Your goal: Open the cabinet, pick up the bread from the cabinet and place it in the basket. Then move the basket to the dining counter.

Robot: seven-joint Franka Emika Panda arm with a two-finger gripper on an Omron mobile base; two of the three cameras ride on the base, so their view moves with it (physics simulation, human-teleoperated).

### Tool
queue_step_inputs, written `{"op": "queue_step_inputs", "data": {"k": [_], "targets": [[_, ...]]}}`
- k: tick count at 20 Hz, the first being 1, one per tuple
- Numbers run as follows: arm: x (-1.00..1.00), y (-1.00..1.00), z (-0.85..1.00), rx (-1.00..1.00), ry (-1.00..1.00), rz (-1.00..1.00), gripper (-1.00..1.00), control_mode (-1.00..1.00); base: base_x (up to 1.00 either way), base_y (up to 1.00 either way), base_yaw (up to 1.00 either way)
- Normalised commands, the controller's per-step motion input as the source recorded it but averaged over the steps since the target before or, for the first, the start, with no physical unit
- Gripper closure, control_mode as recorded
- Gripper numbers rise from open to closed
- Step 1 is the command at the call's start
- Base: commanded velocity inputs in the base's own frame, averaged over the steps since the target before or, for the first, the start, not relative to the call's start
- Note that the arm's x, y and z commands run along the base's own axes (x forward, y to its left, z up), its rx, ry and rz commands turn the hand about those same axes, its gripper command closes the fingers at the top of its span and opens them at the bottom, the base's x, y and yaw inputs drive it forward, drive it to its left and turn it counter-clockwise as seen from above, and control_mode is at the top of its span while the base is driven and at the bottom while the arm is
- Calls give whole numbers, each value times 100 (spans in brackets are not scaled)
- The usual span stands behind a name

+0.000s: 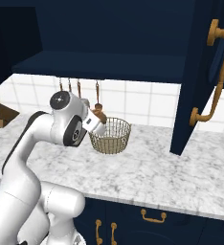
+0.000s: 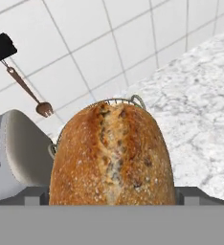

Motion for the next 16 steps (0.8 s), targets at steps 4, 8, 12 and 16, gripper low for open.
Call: {"op": "queue_step_inputs", "data": {"k": [4, 8, 12, 16], "targets": [[2, 0, -55, -4, -4, 15, 100, -100, 0, 0, 0], [39, 0, -20, -5, 0, 11, 100, -100, 0, 0, 0], [40, 0, 2, -8, 7, 5, 100, -100, 0, 0, 0], [60, 0, -12, -7, 1, 5, 100, -100, 0, 0, 0]]}}
